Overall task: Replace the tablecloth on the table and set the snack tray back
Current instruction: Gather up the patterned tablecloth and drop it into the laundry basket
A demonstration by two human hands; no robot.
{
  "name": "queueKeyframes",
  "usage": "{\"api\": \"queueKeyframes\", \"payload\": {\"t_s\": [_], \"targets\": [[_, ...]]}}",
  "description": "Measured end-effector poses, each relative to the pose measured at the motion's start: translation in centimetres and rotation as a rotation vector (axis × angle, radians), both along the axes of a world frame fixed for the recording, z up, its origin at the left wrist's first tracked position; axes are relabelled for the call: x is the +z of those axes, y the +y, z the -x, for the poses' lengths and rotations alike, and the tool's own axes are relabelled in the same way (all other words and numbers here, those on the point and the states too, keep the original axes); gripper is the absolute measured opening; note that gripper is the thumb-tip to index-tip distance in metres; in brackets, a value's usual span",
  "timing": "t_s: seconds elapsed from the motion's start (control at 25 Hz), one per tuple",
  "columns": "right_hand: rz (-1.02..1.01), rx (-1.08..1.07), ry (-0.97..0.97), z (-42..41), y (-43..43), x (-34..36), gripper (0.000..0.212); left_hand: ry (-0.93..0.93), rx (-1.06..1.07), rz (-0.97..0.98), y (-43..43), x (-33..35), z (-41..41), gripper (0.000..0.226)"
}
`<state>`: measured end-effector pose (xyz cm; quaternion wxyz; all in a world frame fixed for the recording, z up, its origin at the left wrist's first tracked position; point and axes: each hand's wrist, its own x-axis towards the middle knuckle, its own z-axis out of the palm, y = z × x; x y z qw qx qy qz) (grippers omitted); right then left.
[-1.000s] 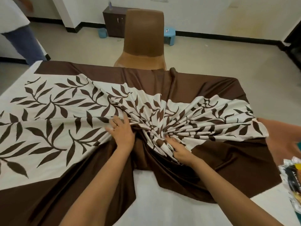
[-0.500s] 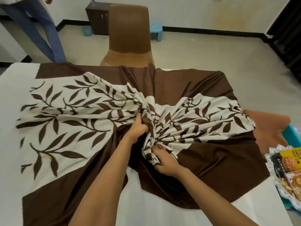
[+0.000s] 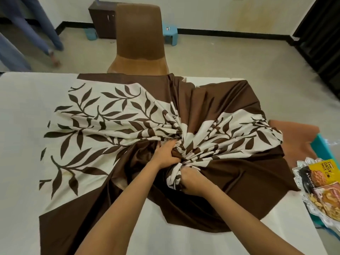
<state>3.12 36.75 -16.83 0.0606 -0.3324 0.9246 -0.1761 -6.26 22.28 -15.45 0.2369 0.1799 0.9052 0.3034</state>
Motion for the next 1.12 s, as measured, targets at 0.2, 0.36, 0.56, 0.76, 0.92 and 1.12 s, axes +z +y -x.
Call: {"api": "queueKeyframes", "payload": {"t_s": [0.2, 0.36, 0.56, 0.76, 0.92, 1.12], "targets": [[0.339, -0.408, 0.187, -1.7, 3.5, 2.3, 0.041, 0.122, 0.224, -0.142, -0.8, 0.1, -0.9, 0.054], [0.319, -1.484, 0.006, 0.3, 7.1, 2.4, 0.091, 0.173, 0.197, -0.125, -2.5, -0.2, -1.9, 0.05], [0.638, -1.778, -0.423, 4.4, 8.5, 1.9, 0.135, 0.182, -0.011, -0.128, -3.9, -0.1, -2.4, 0.038], [0.777, -1.404, -0.453, 10.1, 4.8, 2.8, 0.14, 0.212, -0.415, 0.016, -2.3, 1.3, -2.5, 0.039], [0.603, -0.787, -0.613, 10.3, -0.1, 2.1, 0.127, 0.222, -0.67, 0.131, -0.3, 1.6, -2.8, 0.039], [0.286, -0.516, -0.419, 11.0, -2.4, 0.6, 0.082, 0.304, -0.598, 0.27, -1.1, 3.8, -3.9, 0.043]]}}
